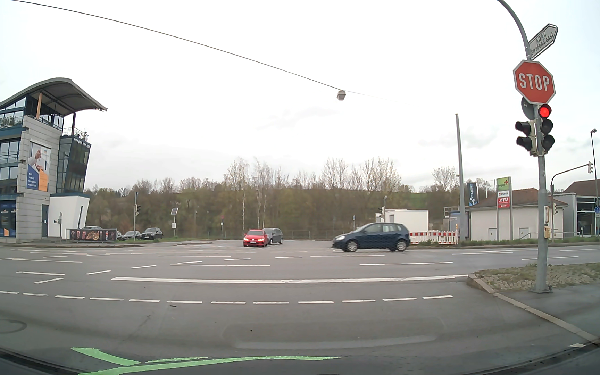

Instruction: Follow the waypoints while adhering to traffic rules and regulations

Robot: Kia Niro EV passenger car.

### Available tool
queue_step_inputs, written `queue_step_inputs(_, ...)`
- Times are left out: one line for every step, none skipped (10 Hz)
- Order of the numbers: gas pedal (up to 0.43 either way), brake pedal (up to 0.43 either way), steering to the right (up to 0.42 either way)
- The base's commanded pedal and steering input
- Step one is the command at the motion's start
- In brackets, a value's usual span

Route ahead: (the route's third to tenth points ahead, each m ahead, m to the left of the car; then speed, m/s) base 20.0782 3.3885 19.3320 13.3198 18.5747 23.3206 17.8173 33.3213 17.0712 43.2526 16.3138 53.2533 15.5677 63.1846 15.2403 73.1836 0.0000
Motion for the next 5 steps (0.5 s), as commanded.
queue_step_inputs(0.0,0.409,-0.073)
queue_step_inputs(0.0,0.409,-0.073)
queue_step_inputs(0.0,0.402,-0.073)
queue_step_inputs(0.0,0.402,-0.073)
queue_step_inputs(0.0,0.409,-0.073)
